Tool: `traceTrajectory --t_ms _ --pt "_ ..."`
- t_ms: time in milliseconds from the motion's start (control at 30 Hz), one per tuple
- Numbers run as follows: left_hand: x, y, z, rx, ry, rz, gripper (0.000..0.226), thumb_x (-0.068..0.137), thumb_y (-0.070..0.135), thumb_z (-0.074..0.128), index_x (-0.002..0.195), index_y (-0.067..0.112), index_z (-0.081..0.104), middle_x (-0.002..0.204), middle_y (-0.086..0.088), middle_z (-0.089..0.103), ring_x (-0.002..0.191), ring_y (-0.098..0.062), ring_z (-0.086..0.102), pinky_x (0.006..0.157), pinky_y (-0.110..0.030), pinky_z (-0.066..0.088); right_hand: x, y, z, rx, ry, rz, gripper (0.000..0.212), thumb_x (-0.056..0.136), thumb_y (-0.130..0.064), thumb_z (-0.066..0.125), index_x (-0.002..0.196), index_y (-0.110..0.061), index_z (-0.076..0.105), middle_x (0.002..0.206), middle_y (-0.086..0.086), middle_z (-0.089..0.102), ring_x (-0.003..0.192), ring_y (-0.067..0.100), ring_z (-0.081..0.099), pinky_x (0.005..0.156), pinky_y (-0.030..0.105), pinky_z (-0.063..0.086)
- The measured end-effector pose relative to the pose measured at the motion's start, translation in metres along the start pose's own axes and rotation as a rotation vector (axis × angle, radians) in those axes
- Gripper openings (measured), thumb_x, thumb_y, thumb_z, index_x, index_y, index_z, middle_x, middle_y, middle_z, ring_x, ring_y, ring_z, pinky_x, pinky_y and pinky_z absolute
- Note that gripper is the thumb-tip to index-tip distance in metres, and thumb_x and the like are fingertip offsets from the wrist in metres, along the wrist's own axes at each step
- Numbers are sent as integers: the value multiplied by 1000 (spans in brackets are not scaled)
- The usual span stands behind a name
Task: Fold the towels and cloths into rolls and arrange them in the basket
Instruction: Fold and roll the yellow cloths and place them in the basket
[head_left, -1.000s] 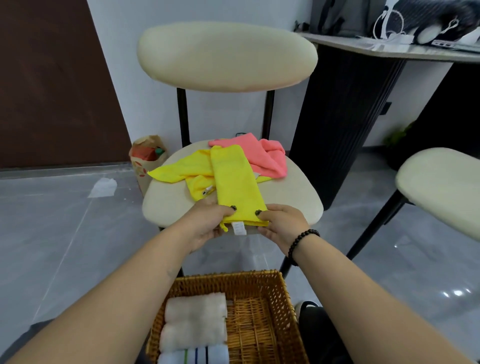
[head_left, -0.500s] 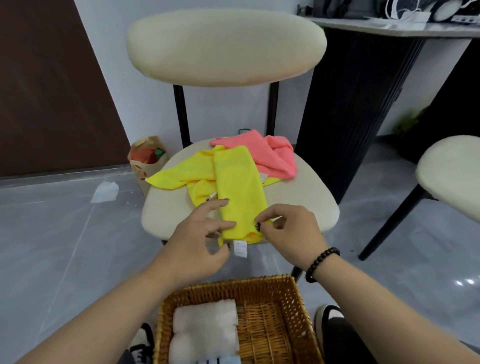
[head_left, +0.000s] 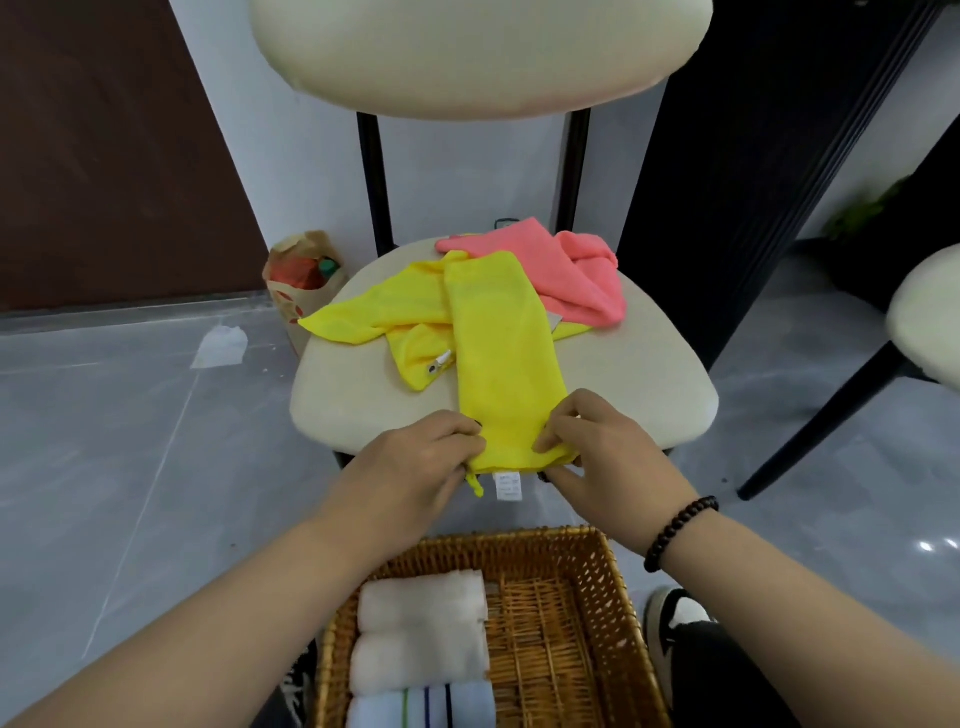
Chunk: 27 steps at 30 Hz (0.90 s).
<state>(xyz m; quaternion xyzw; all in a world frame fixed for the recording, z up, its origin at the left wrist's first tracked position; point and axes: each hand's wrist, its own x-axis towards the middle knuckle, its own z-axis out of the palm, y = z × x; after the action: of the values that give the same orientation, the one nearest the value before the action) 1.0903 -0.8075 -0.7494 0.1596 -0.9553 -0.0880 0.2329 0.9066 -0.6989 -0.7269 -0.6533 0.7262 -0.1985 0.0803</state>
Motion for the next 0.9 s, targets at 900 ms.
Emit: traceTrajectory --t_ms 900 --pt "21 18 9 -42 201 -249 19 81 3 66 92 15 57 93 2 51 85 -22 52 68 -36 42 16 9 15 9 298 -15 4 83 -14 65 87 -14 63 79 3 61 79 25 53 67 41 48"
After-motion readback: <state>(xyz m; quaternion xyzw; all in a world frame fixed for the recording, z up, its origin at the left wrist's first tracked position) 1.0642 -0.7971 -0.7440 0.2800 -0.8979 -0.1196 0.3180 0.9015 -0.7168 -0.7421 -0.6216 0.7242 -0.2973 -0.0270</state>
